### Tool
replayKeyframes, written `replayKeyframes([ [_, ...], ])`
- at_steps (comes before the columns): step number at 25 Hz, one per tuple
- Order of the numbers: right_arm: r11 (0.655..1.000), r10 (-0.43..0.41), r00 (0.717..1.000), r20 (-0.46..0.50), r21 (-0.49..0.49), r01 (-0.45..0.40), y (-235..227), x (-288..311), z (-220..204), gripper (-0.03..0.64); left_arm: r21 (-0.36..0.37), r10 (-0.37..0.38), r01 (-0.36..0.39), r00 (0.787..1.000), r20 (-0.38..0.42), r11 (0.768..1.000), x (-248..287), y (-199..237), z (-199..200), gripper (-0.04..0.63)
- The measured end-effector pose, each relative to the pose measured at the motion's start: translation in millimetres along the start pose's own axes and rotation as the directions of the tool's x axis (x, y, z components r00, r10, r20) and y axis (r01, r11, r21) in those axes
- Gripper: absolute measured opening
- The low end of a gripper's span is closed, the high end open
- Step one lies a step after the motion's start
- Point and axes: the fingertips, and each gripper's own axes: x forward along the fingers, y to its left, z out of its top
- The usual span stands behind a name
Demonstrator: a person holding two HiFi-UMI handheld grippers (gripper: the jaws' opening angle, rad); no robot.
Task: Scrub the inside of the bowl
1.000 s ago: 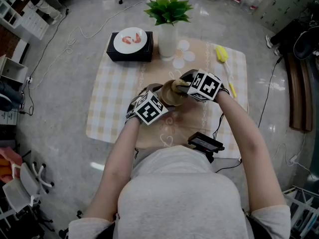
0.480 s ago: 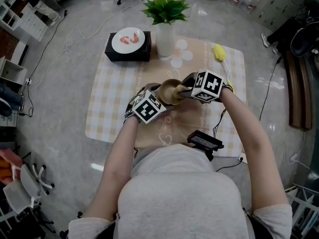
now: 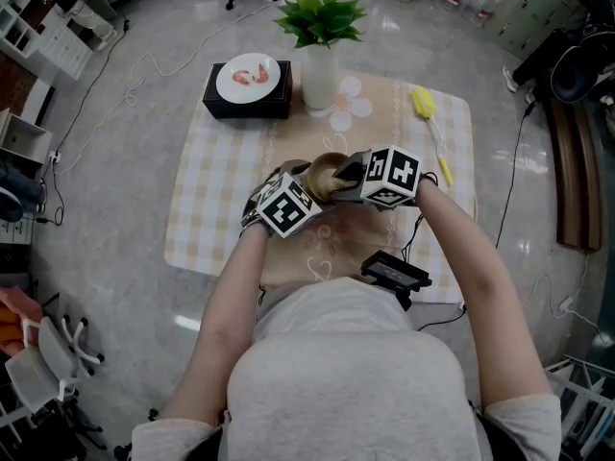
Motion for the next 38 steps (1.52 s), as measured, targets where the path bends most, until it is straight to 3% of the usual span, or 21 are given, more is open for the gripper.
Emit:
replayKeyframes([
  [4,0.998,-0.029,0.997,0.068,0.060,0.025,-8.1,6.0,8.9,0.104,0.005,0.005,-0.005,1.000,-0.003,1.000,0.5,0.0,0.7,0.445],
  [8,0.985,-0.132,0.987,0.093,0.124,0.121,-27.0,11.5,11.3,0.104,0.005,0.008,-0.008,1.000,-0.006,1.000,0.1,-0.5,0.3,0.443],
  [13,0.956,-0.268,0.963,0.036,0.134,0.261,-49.8,12.7,4.8,0.104,0.004,0.011,-0.011,1.000,-0.006,1.000,0.0,-0.3,0.1,0.443],
  [20,0.917,-0.380,0.924,-0.043,0.115,0.382,-64.9,7.1,-1.9,0.104,0.004,0.015,-0.015,1.000,-0.004,1.000,-0.1,-0.2,-0.3,0.442],
  [29,0.890,-0.358,0.922,-0.144,0.245,0.384,-75.2,-3.9,-15.8,0.104,-0.001,0.016,-0.016,1.000,-0.001,1.000,0.0,0.0,-0.9,0.440],
  [38,0.882,-0.269,0.941,-0.208,0.341,0.327,-66.5,-8.4,-28.6,0.104,-0.005,0.014,-0.014,1.000,-0.002,1.000,-0.2,-0.1,-0.7,0.440],
])
